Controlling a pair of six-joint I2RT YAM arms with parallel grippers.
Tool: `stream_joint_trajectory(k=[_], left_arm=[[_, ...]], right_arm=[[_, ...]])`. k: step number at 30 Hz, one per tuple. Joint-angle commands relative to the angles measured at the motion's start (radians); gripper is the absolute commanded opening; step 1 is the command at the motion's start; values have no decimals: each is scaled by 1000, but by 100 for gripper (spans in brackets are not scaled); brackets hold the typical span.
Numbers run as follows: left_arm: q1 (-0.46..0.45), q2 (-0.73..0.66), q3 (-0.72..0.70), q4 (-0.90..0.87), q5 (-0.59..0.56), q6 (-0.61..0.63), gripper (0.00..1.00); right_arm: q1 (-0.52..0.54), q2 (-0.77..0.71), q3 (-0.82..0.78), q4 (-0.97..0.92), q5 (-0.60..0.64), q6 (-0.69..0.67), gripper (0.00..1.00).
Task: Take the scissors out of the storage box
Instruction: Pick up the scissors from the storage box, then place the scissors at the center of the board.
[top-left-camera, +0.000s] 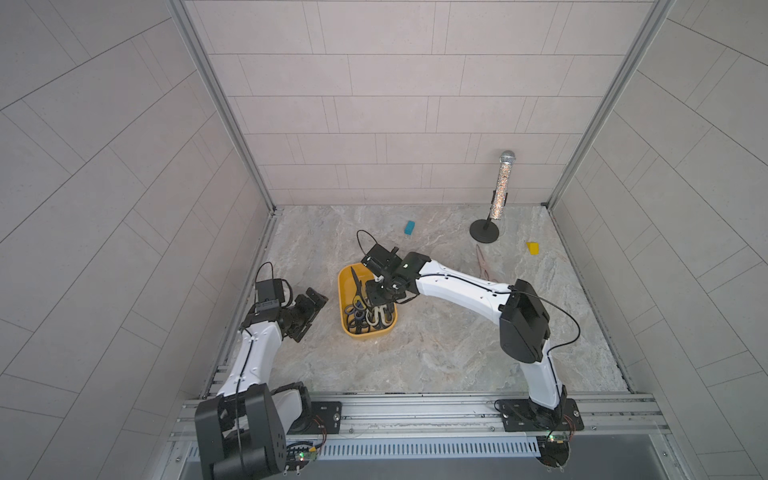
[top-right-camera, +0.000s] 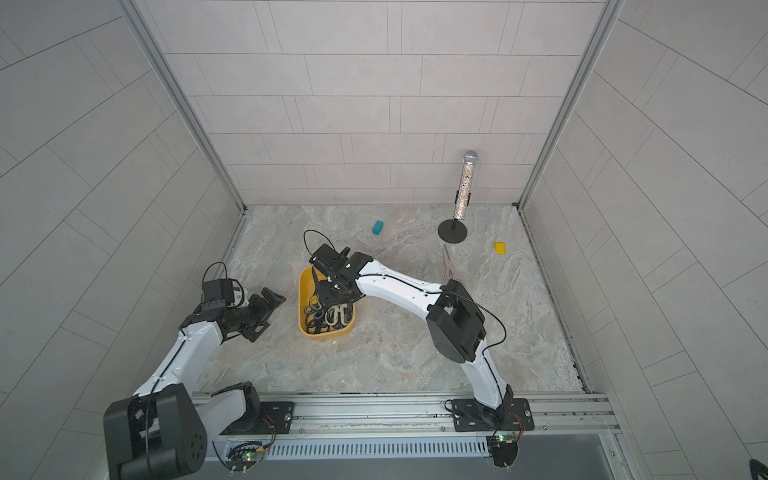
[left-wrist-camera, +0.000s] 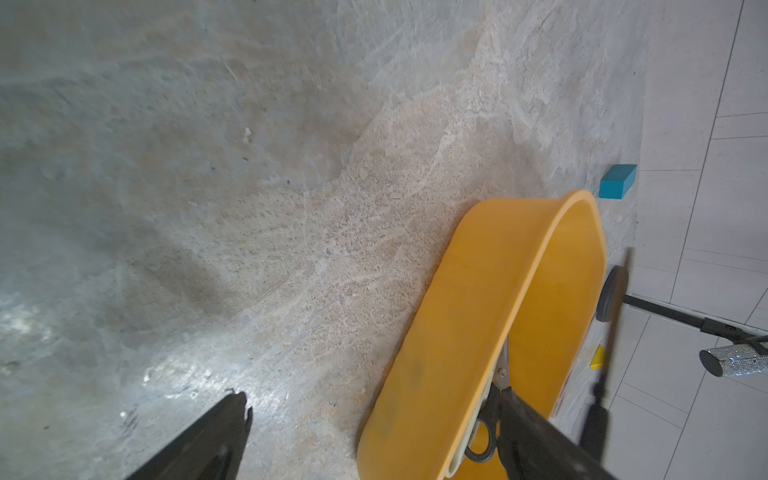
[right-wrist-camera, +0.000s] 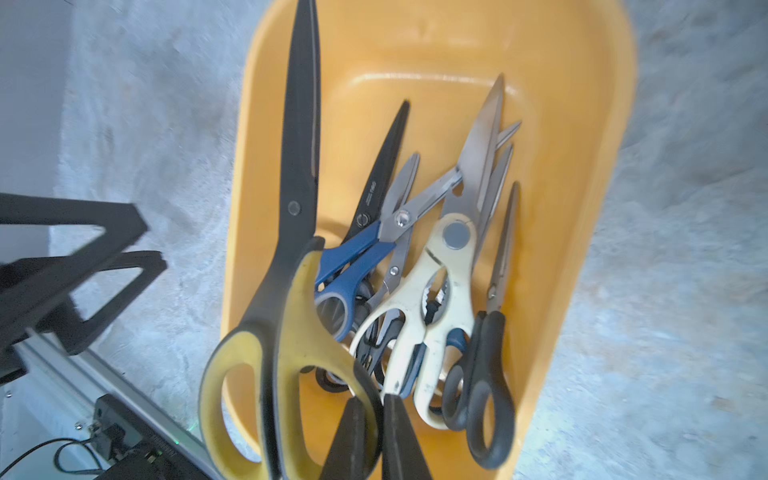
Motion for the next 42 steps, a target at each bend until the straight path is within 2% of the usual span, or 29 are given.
stream_joint_trajectory(k=[1,6,10,16,19,24,31,42], left_arm=[[8,28,15,0,13,22,100],[6,39,16,-3,8,21,100],[3,40,25,-17,-10,30,100],[-40,104,76,-45,-47,61,100],[-60,115,115,-62,-84,70,100],[-102,128,181,-118,-128,80,100],[-141,101,243,-213,-136,94,100],[-150,64,232,-279,-125,85,100]], right_arm=[[-38,-99,-49,-23,20,-39,0],[-162,-205,-159,-21,-2,-94,0],[-310,-267,-249,-17,-35,-165,0],[-520,-286,-346,-14,-34,-229,0],[-574,-281,-385,0,-20,-270,0],[-621,-230,-422,0,16,-325,0],[-631,-226,-523,68,139,-412,0],[-631,-195,-645,259,121,-349,0]])
